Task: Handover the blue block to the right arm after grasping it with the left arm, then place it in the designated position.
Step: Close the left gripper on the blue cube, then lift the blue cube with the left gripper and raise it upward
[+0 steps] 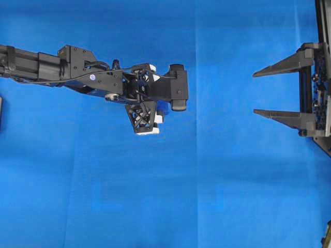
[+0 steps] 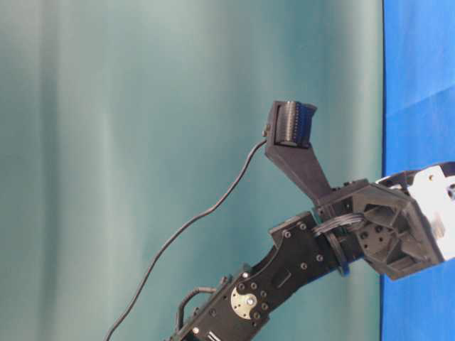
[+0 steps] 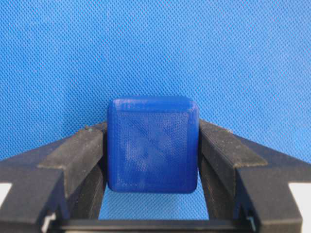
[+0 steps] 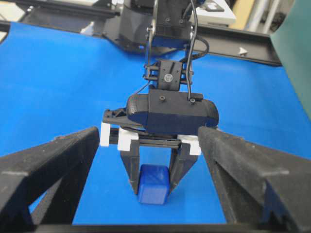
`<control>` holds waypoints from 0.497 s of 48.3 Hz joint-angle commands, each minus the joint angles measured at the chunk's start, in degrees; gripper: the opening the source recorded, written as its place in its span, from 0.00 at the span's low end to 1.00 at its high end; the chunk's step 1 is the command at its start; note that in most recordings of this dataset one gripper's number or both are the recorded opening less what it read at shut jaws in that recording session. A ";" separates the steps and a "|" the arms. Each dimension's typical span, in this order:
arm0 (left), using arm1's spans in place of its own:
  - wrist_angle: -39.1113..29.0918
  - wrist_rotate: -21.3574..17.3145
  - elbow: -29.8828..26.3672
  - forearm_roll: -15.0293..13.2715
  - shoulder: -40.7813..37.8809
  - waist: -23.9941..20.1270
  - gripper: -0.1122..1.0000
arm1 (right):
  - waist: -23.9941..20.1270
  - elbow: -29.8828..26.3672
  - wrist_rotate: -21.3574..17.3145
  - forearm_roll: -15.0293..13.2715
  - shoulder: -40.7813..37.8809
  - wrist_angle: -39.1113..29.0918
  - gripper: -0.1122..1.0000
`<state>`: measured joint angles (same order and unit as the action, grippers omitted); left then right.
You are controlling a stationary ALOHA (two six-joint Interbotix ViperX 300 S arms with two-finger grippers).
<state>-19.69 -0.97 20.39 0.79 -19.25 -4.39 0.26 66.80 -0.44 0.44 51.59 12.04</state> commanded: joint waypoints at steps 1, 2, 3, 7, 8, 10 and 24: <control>-0.97 -0.09 -1.14 0.09 2.20 0.26 0.52 | 0.18 -1.14 0.09 0.09 -0.26 0.26 0.97; -1.41 -0.09 -1.23 0.18 2.37 0.26 0.52 | 0.09 -1.14 0.09 0.09 -0.26 0.26 0.97; -2.29 -0.09 -1.41 0.09 2.81 0.26 0.52 | 0.09 -1.14 0.09 0.09 -0.26 0.26 0.97; -5.01 -0.09 -2.11 0.09 4.04 0.26 0.52 | 0.18 -1.14 0.09 0.09 -0.26 0.26 0.97; -5.62 0.00 -2.37 0.18 4.48 0.26 0.52 | 0.09 -1.14 0.09 0.09 -0.26 0.26 0.97; -7.03 0.00 -2.81 0.09 5.36 0.26 0.52 | 0.18 -1.14 0.09 0.09 -0.26 0.26 0.97; -16.17 0.18 -6.42 0.18 12.48 0.35 0.52 | 0.09 -1.23 0.09 0.09 -0.26 0.26 0.97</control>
<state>-34.28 -0.79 16.17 0.79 -10.28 -4.22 0.26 66.80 -0.44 0.35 51.59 12.04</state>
